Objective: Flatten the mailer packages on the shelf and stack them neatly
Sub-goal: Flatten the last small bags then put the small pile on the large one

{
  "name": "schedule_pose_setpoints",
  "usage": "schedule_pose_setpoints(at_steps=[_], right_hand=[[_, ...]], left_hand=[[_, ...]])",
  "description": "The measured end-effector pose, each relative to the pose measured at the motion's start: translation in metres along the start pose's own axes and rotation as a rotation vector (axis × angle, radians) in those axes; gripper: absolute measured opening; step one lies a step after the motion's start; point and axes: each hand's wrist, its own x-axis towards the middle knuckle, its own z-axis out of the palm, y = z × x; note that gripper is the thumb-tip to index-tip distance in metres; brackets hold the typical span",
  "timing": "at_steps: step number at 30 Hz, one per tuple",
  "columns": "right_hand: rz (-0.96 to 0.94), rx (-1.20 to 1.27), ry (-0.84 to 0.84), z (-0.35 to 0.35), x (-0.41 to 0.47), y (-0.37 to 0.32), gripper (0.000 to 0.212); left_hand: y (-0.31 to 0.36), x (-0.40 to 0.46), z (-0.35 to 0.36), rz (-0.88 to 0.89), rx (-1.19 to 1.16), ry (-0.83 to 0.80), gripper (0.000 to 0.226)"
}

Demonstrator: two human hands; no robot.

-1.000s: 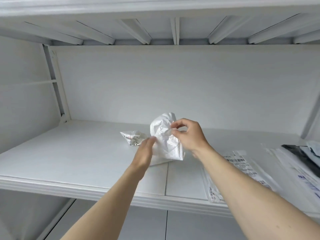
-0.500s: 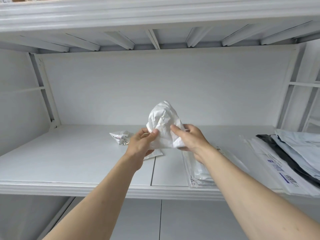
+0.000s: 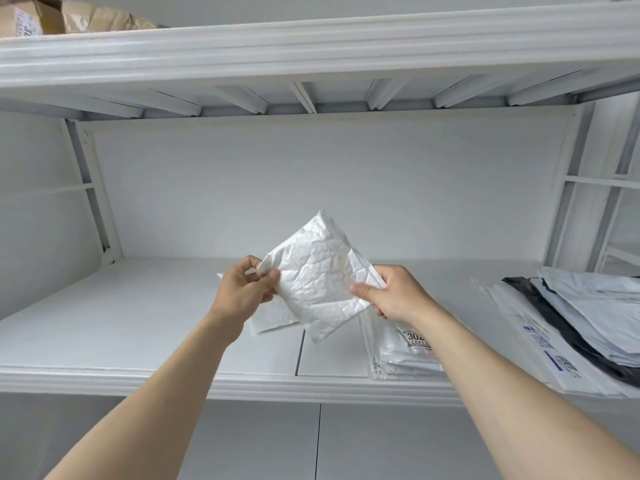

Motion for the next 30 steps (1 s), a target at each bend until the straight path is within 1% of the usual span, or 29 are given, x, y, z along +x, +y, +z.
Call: schedule_pose_setpoints(at_steps=[1, 3, 4, 5, 6, 7, 8, 9, 10, 12, 13, 15, 16, 17, 19, 20, 21, 22, 23, 24, 25, 26, 28, 30], right_hand=[[-0.026, -0.025, 0.003, 0.002, 0.0, -0.002, 0.017], [-0.133, -0.157, 0.098, 0.008, 0.002, -0.006, 0.011], [-0.191, -0.269, 0.177, 0.011, 0.002, -0.007, 0.005], [-0.254, -0.378, 0.256, 0.014, 0.0, -0.008, 0.007], [-0.325, -0.459, 0.3, 0.019, -0.002, -0.009, 0.017], [-0.396, -0.529, 0.299, 0.022, -0.005, -0.008, 0.027], [-0.468, -0.603, 0.262, 0.026, -0.008, -0.009, 0.035], [-0.524, -0.685, 0.202, 0.031, -0.011, -0.01, 0.042], [-0.554, -0.76, 0.145, 0.036, -0.013, -0.008, 0.047], [-0.542, -0.824, 0.074, 0.043, -0.015, -0.004, 0.053], [-0.523, -0.823, 0.057, 0.045, -0.017, -0.001, 0.054], [-0.479, -0.813, 0.022, 0.049, -0.019, 0.004, 0.053], [-0.457, -0.817, 0.001, 0.051, -0.019, 0.007, 0.054], [-0.424, -0.824, -0.026, 0.054, -0.018, 0.01, 0.056], [-0.328, -0.815, -0.092, 0.061, -0.016, 0.018, 0.059], [-0.283, -0.802, -0.143, 0.063, -0.016, 0.021, 0.06], [-0.245, -0.804, -0.214, 0.066, -0.017, 0.024, 0.06], [-0.217, -0.851, -0.297, 0.069, -0.018, 0.025, 0.06], [-0.194, -0.918, -0.359, 0.071, -0.018, 0.024, 0.057], [-0.182, -0.959, -0.379, 0.072, -0.018, 0.021, 0.053], [-0.182, -0.964, -0.356, 0.073, -0.017, 0.019, 0.05], [-0.185, -0.95, -0.316, 0.075, -0.013, 0.017, 0.049], [-0.16, -0.879, -0.224, 0.082, -0.002, 0.015, 0.049], [-0.132, -0.827, -0.177, 0.093, 0.011, 0.016, 0.044]], left_hand=[[-0.001, 0.002, 0.0, 0.022, 0.027, 0.039, 0.02], [-0.001, 0.006, 0.003, 0.036, 0.125, 0.182, 0.015], [-0.001, 0.005, 0.005, -0.003, 0.143, 0.246, 0.019], [0.0, 0.005, 0.007, -0.1, 0.079, 0.251, 0.028], [0.005, 0.002, 0.009, -0.241, -0.078, 0.175, 0.04], [0.008, 0.0, 0.01, -0.371, -0.247, 0.048, 0.056], [0.01, -0.002, 0.01, -0.444, -0.391, -0.059, 0.071], [0.01, -0.002, 0.009, -0.464, -0.469, -0.121, 0.078], [0.008, -0.003, 0.009, -0.452, -0.479, -0.138, 0.073], [0.002, -0.002, 0.008, -0.377, -0.342, -0.045, 0.04], [-0.003, -0.002, 0.007, -0.331, -0.236, 0.015, 0.031], [-0.016, -0.002, 0.002, -0.252, -0.062, 0.085, 0.03], [-0.022, -0.004, -0.002, -0.225, 0.005, 0.113, 0.034], [-0.028, -0.005, -0.006, -0.208, 0.074, 0.13, 0.042], [-0.042, -0.007, -0.012, -0.219, 0.228, 0.106, 0.057], [-0.05, -0.006, -0.014, -0.248, 0.318, 0.072, 0.057], [-0.06, -0.004, -0.016, -0.28, 0.432, 0.027, 0.053], [-0.066, -0.003, -0.017, -0.319, 0.604, -0.032, 0.046], [-0.07, -0.004, -0.018, -0.349, 0.829, -0.089, 0.039], [-0.07, -0.004, -0.017, -0.327, 1.04, -0.118, 0.033], [-0.07, -0.003, -0.016, -0.262, 1.153, -0.107, 0.029], [-0.07, -0.002, -0.014, -0.182, 1.177, -0.083, 0.026], [-0.073, 0.006, -0.007, -0.035, 1.129, -0.059, 0.032], [-0.075, 0.014, 0.003, 0.052, 1.123, -0.117, 0.042]])
